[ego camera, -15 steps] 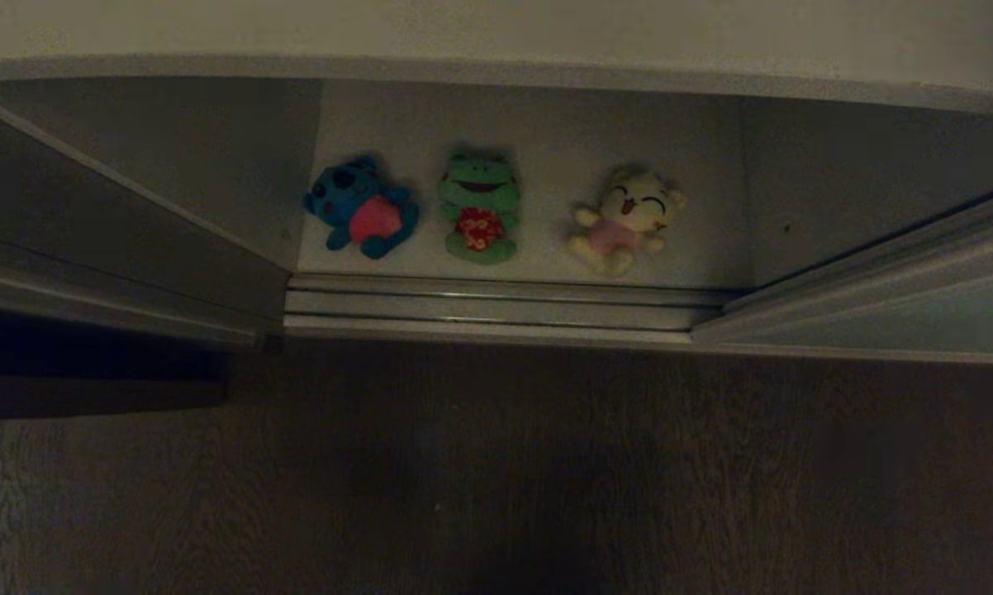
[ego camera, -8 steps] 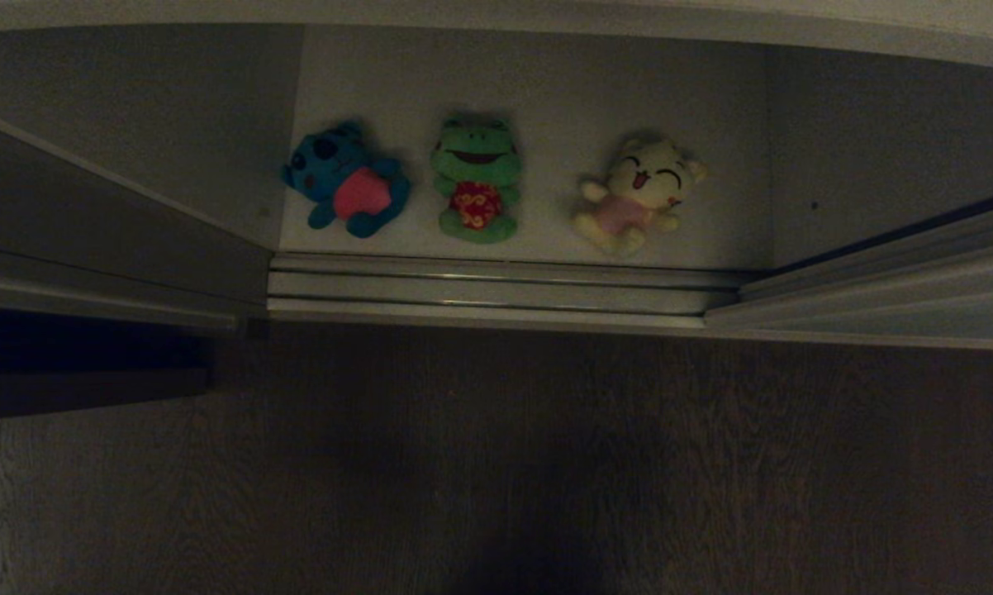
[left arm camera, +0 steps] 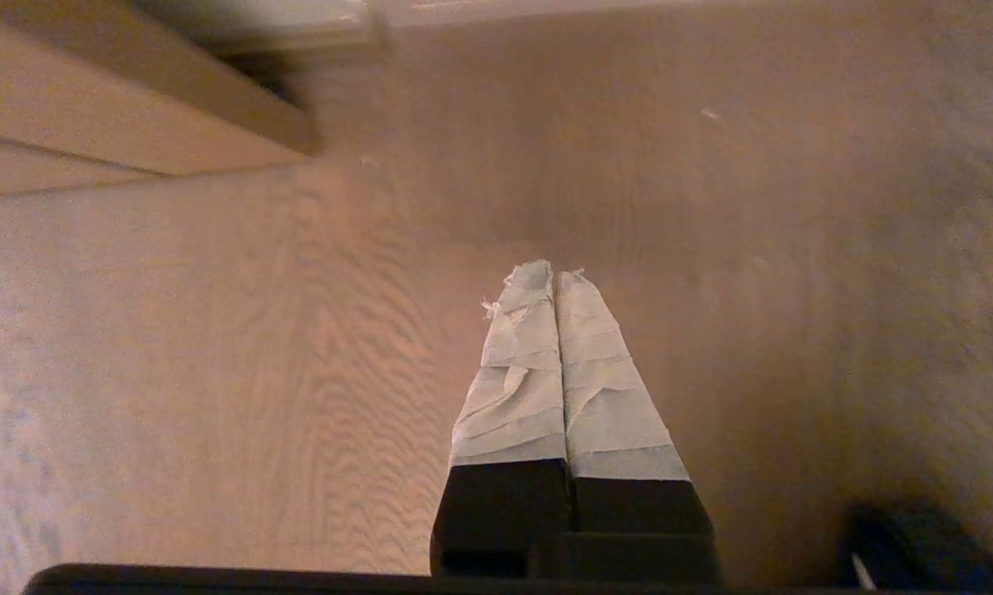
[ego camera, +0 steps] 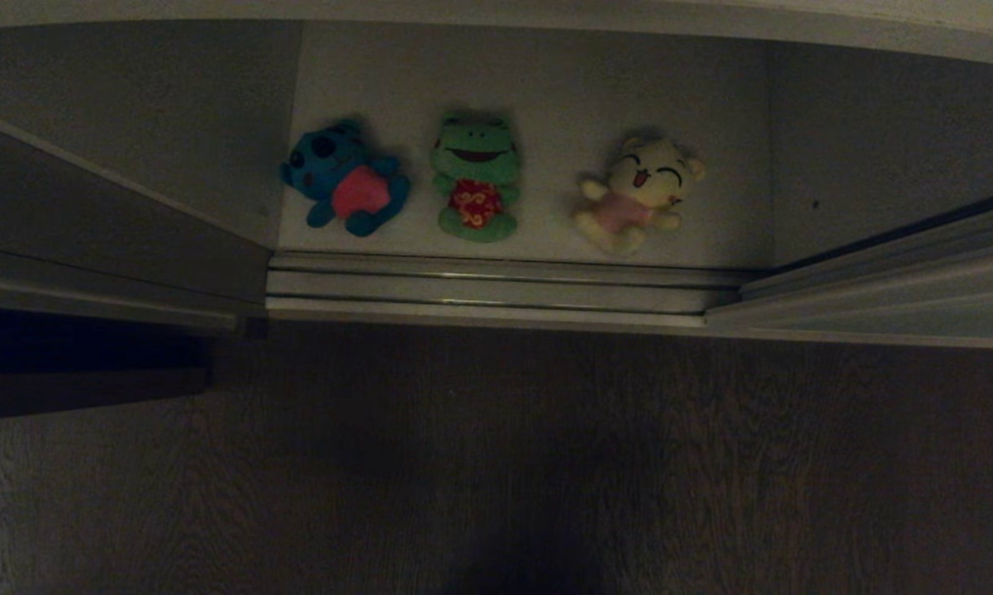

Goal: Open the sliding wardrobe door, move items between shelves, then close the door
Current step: Place the blue doll on the higher shelf

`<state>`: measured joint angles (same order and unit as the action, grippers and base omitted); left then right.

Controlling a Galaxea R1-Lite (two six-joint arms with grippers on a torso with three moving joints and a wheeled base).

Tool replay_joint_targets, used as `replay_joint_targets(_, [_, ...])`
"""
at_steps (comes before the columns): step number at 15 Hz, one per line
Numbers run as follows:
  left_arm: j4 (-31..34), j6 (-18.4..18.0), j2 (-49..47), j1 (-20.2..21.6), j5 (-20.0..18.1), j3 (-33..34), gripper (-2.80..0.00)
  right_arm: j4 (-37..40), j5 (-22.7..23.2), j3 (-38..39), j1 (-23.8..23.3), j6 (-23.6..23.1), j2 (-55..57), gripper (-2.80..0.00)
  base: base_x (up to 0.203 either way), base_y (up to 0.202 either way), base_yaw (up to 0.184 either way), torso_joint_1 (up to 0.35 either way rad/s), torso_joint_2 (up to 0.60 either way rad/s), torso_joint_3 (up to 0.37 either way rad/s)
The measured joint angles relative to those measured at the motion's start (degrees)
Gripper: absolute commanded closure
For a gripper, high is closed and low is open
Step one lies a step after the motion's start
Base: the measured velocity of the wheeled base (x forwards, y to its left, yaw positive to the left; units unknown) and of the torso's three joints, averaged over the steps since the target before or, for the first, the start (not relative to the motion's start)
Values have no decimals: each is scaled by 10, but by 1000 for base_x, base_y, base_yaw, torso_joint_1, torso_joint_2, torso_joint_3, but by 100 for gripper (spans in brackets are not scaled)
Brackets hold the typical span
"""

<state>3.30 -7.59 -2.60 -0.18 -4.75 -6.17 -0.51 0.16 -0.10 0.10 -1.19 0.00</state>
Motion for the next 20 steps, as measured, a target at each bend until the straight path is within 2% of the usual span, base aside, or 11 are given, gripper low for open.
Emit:
replay_joint_targets(3, [-11,2,-122,-2,-18,-53,0,0,0,0,0,0,0,0,0,0,0,0,0,0])
replay_joint_targets(6, [-78,8,-305,-3,-51,-102,0,0,0,0,0,0,0,0,0,0,0,0,0,0])
replay_joint_targets(12, [-318,3,-669,-13,-81,-193,0,0,0,0,0,0,0,0,0,0,0,0,0,0])
replay_joint_targets(17, [-492,11,-857,-27,-81,-275,0,0,0,0,0,0,0,0,0,0,0,0,0,0])
replay_joint_targets(18, [-514,12,-880,-28,-81,-286,-280,0,0,0,0,0,0,0,0,0,0,0,0,0])
replay_joint_targets(20, [-548,13,-921,-29,-71,-309,-280,0,0,0,0,0,0,0,0,0,0,0,0,0])
